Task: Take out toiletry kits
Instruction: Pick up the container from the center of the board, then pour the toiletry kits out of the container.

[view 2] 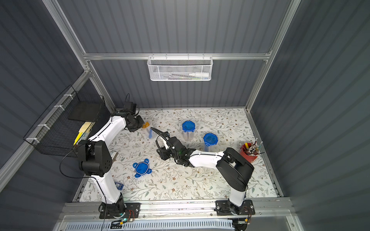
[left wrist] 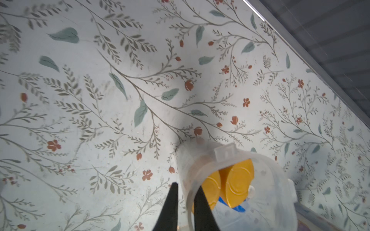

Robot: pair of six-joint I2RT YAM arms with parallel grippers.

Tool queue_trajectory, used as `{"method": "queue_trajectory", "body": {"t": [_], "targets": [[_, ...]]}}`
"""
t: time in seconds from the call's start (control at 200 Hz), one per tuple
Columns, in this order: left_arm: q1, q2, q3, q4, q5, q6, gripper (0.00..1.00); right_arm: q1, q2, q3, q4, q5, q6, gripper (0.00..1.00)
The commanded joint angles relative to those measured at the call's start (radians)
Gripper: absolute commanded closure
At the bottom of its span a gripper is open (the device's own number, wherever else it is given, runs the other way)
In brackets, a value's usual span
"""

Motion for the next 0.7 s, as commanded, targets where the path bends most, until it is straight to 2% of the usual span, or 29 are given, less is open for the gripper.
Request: {"method": "queue_trajectory", "body": {"t": [0.0,0.125,0.335,0.495,0.695], "targets": [[-0.006,-0.046,0.018,0.001,0.236,0.034,1.0,-0.004,-0.06,-0.008,-0.034,-0.006,-0.075,0.38],[-0.006,-0.045,0.043,-0.005,0.436,0.039,1.0,-0.003,-0.115,-0.035,-0.051,0.058,-0.15,0.29],[-0.006,-0.08,0.028,-0.017,0.605,0.038,1.0,-0.004,-0.187,-0.08,-0.082,0.199,-0.294,0.15],[-0.006,-0.112,-0.003,-0.025,0.662,0.036,1.0,-0.022,-0.177,-0.072,-0.091,0.254,-0.377,0.09],[-0.011,-0.131,-0.023,-0.056,0.717,0.056,1.0,-0.083,-0.13,-0.028,-0.092,0.236,-0.381,0.08]]}}
